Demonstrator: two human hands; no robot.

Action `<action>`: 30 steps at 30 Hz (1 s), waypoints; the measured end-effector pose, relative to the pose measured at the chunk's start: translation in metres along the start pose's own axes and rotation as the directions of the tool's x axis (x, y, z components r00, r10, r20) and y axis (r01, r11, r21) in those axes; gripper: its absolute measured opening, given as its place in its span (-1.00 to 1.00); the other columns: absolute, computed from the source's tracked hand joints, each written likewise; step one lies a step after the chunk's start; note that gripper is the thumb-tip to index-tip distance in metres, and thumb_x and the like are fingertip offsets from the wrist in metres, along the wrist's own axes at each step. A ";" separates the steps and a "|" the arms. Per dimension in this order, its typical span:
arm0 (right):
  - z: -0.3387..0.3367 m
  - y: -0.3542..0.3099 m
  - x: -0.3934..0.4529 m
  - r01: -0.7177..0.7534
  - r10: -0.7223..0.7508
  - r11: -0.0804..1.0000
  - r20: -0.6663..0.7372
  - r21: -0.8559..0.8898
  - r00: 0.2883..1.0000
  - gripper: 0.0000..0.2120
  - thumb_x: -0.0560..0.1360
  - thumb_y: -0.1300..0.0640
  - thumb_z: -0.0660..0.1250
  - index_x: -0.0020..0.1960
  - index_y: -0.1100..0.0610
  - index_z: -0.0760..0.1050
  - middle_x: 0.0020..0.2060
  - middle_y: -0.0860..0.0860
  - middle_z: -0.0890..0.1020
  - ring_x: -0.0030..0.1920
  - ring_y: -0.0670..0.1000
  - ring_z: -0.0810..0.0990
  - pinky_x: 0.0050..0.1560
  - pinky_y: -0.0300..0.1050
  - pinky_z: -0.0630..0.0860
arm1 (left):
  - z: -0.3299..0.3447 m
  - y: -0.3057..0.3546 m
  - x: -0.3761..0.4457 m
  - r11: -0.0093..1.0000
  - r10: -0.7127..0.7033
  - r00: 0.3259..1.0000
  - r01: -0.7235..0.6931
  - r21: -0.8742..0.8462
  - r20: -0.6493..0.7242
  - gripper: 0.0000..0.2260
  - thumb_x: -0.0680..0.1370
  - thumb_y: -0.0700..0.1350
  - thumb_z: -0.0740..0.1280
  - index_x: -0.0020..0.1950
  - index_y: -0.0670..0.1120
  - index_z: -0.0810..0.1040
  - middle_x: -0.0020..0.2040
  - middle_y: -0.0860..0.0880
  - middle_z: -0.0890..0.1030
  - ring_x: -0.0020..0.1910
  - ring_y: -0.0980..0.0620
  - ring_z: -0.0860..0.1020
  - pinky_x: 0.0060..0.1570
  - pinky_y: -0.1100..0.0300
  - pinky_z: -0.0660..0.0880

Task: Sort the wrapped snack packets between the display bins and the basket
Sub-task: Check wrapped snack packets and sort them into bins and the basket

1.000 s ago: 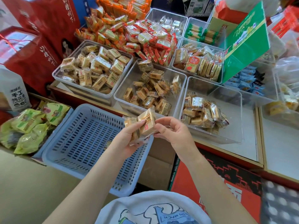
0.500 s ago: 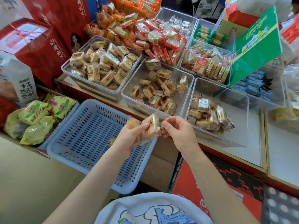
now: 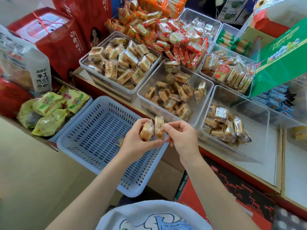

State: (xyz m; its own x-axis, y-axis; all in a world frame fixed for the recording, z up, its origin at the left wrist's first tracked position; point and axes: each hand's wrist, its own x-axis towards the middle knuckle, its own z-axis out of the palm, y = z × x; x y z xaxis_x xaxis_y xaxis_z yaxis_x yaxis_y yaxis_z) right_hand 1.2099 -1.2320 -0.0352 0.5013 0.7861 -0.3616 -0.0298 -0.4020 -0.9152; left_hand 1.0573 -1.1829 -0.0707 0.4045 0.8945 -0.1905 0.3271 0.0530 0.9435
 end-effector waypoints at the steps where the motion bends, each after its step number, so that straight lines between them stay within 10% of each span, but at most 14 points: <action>1: 0.004 -0.001 0.001 -0.009 0.009 1.000 -0.001 0.007 1.000 -0.94 0.55 0.20 0.45 -0.05 0.20 0.61 -0.21 0.13 0.73 -0.38 -0.05 0.59 -0.37 -0.21 0.48 | -0.002 -0.003 -0.001 1.000 0.001 1.000 0.000 0.007 -0.015 -0.44 0.33 -0.04 0.67 0.23 0.07 0.48 0.02 0.14 0.60 -0.04 0.27 0.56 -0.13 0.43 0.47; 7: 0.030 0.004 0.011 -0.070 0.068 0.997 0.082 0.019 0.994 -0.95 0.56 0.23 0.43 -0.02 0.22 0.60 -0.18 0.12 0.74 -0.35 -0.04 0.61 -0.36 -0.20 0.49 | -0.017 -0.021 0.005 0.997 -0.059 0.994 0.054 -0.062 -0.094 -0.54 0.39 -0.15 0.63 0.17 0.10 0.50 -0.01 0.08 0.61 -0.08 0.16 0.59 -0.11 0.19 0.56; 12: 0.057 0.034 0.039 -0.123 0.132 0.989 0.111 -0.087 0.985 -0.97 0.58 0.25 0.41 -0.05 0.18 0.60 -0.21 0.11 0.73 -0.32 -0.04 0.65 -0.35 -0.22 0.54 | -0.023 -0.068 0.020 0.963 -0.246 0.958 0.225 -0.146 -0.149 -0.56 0.41 -0.20 0.62 0.19 -0.02 0.52 -0.01 -0.03 0.65 -0.12 0.24 0.62 -0.16 0.37 0.54; 22: 0.130 0.168 0.112 -0.309 0.350 0.908 0.109 -0.283 0.930 -0.93 0.65 0.18 0.32 0.05 0.18 0.55 -0.11 0.09 0.71 -0.39 -0.16 0.63 -0.35 -0.25 0.58 | -0.012 -0.216 0.055 0.643 -0.750 0.642 0.650 -0.405 -0.159 -0.71 0.47 -0.14 0.56 0.05 -0.01 0.49 -0.02 -0.07 0.62 -0.14 -0.02 0.56 -0.16 0.13 0.44; 25: 0.140 0.196 0.120 -0.358 0.412 0.870 0.098 -0.339 0.906 -0.91 0.65 0.16 0.32 0.09 0.17 0.57 -0.06 0.07 0.70 -0.24 -0.08 0.70 -0.26 -0.21 0.62 | -0.009 -0.234 0.055 0.585 -0.799 0.578 0.682 -0.440 -0.166 -0.53 0.49 -0.10 0.55 0.33 -0.10 0.47 0.15 -0.08 0.62 0.03 -0.06 0.59 -0.05 0.11 0.46; 30: 0.138 0.195 0.113 -0.349 0.434 0.862 0.180 -0.367 0.883 -0.89 0.68 0.11 0.28 0.10 0.09 0.57 -0.06 0.00 0.70 -0.12 0.01 0.71 -0.11 -0.10 0.66 | -0.012 -0.225 0.041 0.614 -0.772 0.622 0.679 -0.402 -0.128 -0.48 0.52 -0.03 0.53 0.40 0.01 0.39 0.11 0.08 0.58 -0.05 0.15 0.53 -0.10 0.19 0.46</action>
State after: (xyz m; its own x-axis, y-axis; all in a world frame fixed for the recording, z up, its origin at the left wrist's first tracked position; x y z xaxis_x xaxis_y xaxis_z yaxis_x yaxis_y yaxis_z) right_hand 1.1410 -1.1568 -0.2790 0.2742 0.6037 -0.7486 0.1164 -0.7936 -0.5973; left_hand 0.9901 -1.1525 -0.2879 -0.1106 0.5723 -0.8125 0.1319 0.8188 0.5588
